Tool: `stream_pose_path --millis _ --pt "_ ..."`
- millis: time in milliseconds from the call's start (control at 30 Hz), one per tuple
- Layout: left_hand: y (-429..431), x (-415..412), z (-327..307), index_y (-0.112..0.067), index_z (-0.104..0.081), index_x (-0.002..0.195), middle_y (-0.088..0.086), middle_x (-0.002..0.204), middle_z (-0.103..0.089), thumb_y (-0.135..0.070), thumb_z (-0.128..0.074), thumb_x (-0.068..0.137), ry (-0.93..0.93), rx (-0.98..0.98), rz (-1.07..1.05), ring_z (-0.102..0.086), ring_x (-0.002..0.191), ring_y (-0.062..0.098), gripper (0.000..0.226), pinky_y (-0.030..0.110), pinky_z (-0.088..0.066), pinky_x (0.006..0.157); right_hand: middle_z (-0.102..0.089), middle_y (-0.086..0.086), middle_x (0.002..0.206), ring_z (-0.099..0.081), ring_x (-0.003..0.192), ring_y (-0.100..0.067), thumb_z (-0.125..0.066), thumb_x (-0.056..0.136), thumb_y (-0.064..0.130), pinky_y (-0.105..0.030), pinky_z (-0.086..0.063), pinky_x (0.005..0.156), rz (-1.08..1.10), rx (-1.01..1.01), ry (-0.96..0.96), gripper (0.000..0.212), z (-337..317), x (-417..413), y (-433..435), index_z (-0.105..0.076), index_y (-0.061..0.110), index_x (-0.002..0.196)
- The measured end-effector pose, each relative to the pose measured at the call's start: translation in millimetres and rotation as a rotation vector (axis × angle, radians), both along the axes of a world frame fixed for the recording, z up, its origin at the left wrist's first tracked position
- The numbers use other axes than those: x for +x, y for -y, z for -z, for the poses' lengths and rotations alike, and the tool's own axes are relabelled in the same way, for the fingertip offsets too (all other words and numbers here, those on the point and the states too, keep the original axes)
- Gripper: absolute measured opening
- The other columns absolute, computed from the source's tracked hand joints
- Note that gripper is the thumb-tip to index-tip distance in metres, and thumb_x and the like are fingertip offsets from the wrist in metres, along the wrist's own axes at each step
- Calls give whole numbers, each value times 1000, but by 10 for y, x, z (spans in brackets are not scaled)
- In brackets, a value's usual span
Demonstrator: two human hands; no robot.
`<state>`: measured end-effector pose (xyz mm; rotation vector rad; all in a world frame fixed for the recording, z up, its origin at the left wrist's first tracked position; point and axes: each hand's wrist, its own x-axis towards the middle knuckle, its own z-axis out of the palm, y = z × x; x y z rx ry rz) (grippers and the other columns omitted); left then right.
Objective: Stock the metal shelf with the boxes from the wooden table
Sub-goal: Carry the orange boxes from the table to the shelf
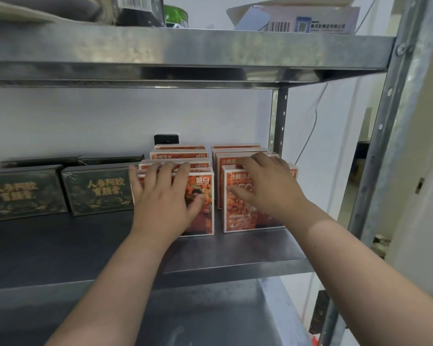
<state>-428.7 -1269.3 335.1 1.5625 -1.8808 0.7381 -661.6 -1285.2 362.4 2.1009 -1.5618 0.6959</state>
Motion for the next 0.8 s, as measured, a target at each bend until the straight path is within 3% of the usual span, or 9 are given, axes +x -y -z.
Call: stream_pose_path --millis 200,333,433,500,600,667,800 --pt "-32 4 10 -21 -40 146 12 145 -46 -57 -46 90 6 20 31 -33 140 35 68 68 -8 114 -60 -3 137 -47 136 -32 -49 89 61 -60 -28 114 61 -84 23 61 173 78 -65 -54 23 136" --pt "-91 59 21 -22 -38 148 13 151 -38 -52 -49 92 -6 10 85 -24 145 38 65 66 -5 117 -45 -12 153 -31 147 -36 -51 92 56 -61 -20 117 92 -114 82 64 269 158 -205 -46 24 147" --pt "-261 186 155 -15 -52 134 12 134 -48 -38 -60 88 -13 -94 218 -41 128 35 52 57 -28 113 -53 -18 142 -45 134 -40 -60 90 39 -58 -34 111 -21 -265 126 51 428 182 -393 -58 14 135" --pt "-412 273 324 -13 -59 119 8 116 -54 -31 -61 85 -43 -75 321 -49 109 28 38 44 -45 96 -64 -16 124 -59 114 -39 -61 89 29 -53 -46 97 -113 -342 131 38 622 188 -552 -68 7 119" --pt "-540 349 600 -19 -62 108 -1 101 -57 -35 -50 86 -50 180 355 -52 94 21 30 36 -50 73 -71 -7 106 -64 95 -31 -53 92 31 -40 -53 79 -168 -133 122 32 898 327 -762 -72 13 110" --pt "-560 395 744 -20 -64 104 -2 99 -58 -37 -41 86 -26 296 354 -53 94 22 34 38 -49 73 -70 0 104 -63 93 -27 -45 95 39 -37 -51 74 -178 82 98 35 1020 490 -819 -71 21 109" --pt "-604 686 830 -21 -64 114 -1 110 -61 -38 -31 90 -71 354 250 -54 103 23 45 41 -50 82 -68 -5 102 -63 92 -33 -35 99 43 -42 -52 78 -239 199 -8 43 1138 877 -758 -70 19 110"
